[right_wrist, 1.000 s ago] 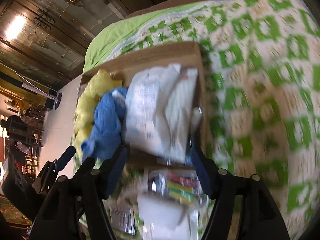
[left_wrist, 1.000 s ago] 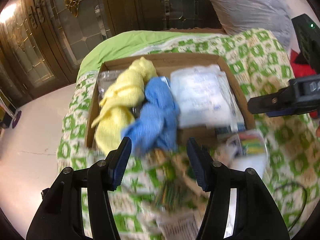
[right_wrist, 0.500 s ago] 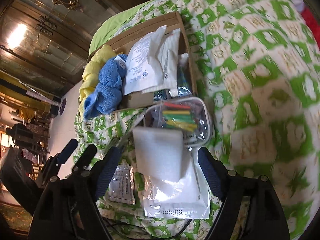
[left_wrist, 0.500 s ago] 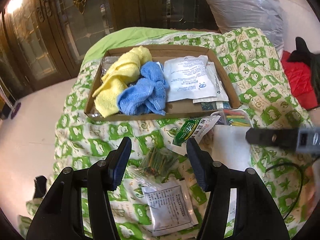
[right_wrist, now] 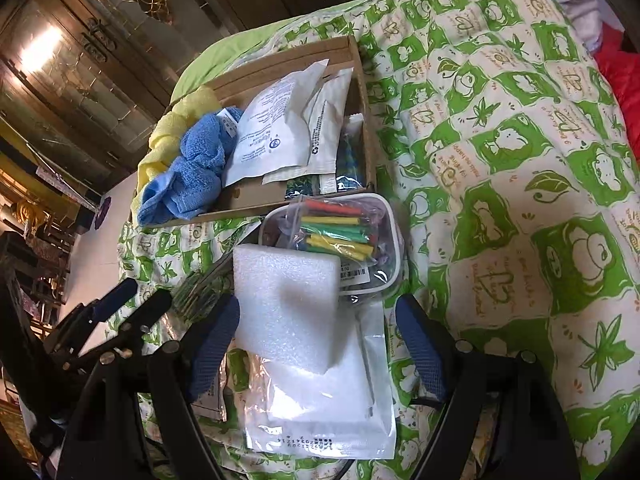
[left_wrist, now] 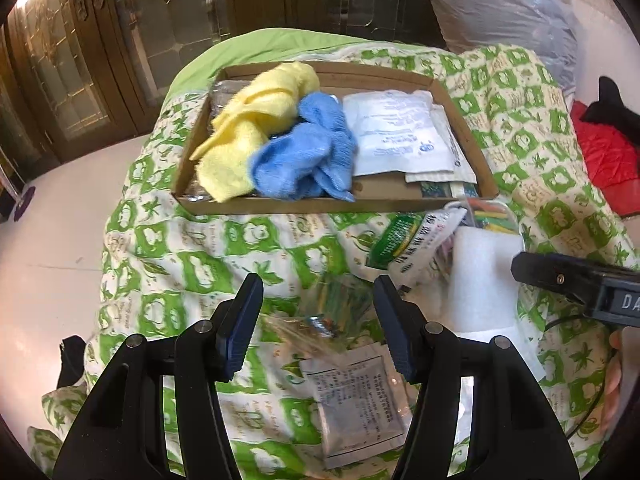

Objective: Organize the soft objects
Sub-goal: 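Grasp the bundle of coloured sticks with the left gripper while the right holds the foam block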

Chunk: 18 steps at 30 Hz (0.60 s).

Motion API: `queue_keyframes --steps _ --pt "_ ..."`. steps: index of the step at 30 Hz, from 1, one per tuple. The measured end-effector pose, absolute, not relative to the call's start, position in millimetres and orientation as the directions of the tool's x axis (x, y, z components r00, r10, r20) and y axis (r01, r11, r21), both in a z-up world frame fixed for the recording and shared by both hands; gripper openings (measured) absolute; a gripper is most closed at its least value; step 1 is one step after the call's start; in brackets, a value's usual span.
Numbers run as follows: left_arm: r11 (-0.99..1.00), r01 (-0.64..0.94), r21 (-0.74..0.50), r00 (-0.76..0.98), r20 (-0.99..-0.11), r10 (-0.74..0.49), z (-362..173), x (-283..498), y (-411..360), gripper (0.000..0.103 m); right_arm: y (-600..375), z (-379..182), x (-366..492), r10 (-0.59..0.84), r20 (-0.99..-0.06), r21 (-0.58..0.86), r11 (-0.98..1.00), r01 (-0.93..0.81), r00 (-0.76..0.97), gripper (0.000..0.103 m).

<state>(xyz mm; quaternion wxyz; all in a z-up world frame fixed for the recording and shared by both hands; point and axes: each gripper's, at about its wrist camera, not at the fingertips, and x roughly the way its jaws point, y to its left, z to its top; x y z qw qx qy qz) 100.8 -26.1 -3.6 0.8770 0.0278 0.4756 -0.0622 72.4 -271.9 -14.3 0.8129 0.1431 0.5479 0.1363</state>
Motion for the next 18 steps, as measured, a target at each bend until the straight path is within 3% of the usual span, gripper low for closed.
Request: queue_keyframes --steps 11,18 --pt "0.987 0.159 -0.002 0.546 -0.833 -0.09 -0.7 98.0 -22.6 0.058 -259.7 -17.7 73.8 0.433 -0.848 0.432 0.899 -0.073 0.306 0.081" --pt "0.955 0.292 0.059 0.46 -0.884 -0.086 -26.7 94.6 -51.8 0.058 -224.5 -36.5 83.0 0.347 -0.909 0.328 0.938 -0.115 0.233 0.081"
